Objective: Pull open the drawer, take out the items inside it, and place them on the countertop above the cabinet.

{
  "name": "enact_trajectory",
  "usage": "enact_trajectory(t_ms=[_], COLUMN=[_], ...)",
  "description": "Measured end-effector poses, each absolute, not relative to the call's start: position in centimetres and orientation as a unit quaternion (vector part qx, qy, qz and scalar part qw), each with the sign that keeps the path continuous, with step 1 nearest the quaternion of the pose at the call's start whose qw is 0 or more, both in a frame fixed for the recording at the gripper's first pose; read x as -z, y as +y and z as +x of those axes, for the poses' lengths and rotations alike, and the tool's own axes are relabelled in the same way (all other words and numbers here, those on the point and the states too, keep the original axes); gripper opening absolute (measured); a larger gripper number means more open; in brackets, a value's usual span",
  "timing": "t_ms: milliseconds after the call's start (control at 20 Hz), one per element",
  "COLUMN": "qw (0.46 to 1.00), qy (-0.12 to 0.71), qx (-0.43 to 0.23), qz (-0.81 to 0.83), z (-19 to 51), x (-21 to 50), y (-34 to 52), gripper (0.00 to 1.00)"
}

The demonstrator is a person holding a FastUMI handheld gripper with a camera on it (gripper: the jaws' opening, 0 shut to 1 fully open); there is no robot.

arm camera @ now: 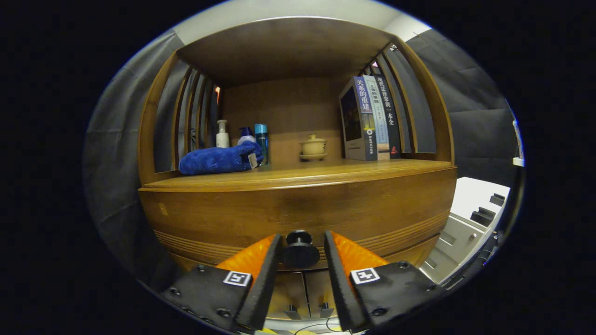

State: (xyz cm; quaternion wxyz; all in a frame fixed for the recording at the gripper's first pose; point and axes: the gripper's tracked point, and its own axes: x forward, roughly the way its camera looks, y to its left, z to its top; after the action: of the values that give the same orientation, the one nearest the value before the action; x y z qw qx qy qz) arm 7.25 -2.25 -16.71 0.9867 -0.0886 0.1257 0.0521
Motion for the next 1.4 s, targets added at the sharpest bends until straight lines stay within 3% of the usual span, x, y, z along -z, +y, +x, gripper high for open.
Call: enact_trajectory(t_ms=[250,400,1400], qw=[0.986,0.985,0.977], qy=[0.129,0.130,0.171], qx=[-0.063,-0.070,-0.084], qz=[-0.089,-0.085,-0.092], z=[7.3,7.1,-3.2], x=[16.8,16.8,15.4], y=[-2.3,-2.4,-3.3], gripper=[0.46,0.40,0.40])
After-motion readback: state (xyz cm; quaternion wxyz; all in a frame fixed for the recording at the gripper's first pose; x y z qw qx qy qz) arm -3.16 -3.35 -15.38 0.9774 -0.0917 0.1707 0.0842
